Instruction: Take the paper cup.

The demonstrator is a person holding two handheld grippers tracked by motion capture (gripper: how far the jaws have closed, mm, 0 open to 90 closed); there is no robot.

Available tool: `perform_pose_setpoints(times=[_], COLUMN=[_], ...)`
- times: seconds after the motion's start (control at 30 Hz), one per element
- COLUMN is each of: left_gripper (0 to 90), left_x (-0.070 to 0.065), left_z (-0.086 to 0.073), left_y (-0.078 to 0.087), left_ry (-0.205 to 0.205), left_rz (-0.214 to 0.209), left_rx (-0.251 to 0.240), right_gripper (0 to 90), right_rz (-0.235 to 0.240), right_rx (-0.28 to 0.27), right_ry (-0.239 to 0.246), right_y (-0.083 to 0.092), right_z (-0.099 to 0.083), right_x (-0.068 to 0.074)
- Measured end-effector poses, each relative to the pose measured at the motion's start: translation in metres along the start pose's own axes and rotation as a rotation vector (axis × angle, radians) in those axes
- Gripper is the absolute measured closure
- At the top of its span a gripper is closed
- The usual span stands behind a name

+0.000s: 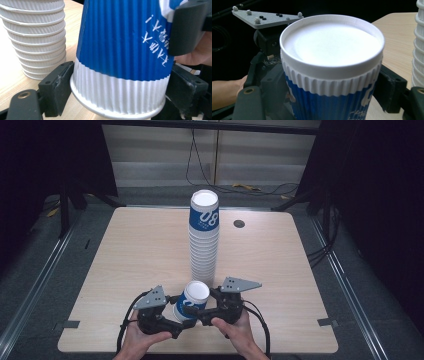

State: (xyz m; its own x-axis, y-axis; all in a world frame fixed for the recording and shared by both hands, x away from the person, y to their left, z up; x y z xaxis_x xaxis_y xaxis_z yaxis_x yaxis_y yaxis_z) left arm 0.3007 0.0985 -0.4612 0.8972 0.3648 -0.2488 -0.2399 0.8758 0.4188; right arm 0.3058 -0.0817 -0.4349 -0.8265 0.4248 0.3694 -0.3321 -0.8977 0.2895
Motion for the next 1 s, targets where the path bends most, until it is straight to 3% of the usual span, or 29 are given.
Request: perform_pose_setpoints(times=[0.23, 0.53, 1.0], left_gripper=[15.4, 15.4, 15.7], left_x=[0.001, 0.003, 0.015], left_z=[0.000, -0.001, -0.002], left_y=[0.001, 0.006, 0.021], left_ry=[-0.002, -0.010, -0.051], left_rz=[-0.003, -0.002, 0.074], left_rx=[0.011, 0.041, 0.143], right_gripper=[13.7, 13.7, 13.8], right_rz=[0.001, -0.003, -0.016], right_rx=[0.004, -0.004, 0.012], right_ry=[-0.002, 0.011, 0.042], right_y=[0.000, 0.006, 0.020], right_z=[0.001, 0.005, 0.006], right_x=[0.001, 0.000, -0.004])
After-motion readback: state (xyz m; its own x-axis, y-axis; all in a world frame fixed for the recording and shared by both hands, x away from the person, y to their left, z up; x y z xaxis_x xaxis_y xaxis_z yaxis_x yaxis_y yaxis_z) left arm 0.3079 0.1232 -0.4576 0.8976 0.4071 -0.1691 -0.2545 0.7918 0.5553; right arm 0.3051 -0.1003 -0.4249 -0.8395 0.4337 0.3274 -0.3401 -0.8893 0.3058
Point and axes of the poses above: each handheld gripper's, and its own axes: y roughly backward along the jaws, z roughly out of its top, x roughly to its left, the point moved 3 cm from there along -y, roughly forward along the jaws, and after that the axes turned 4 degrees about x, right-handed, at the moved point
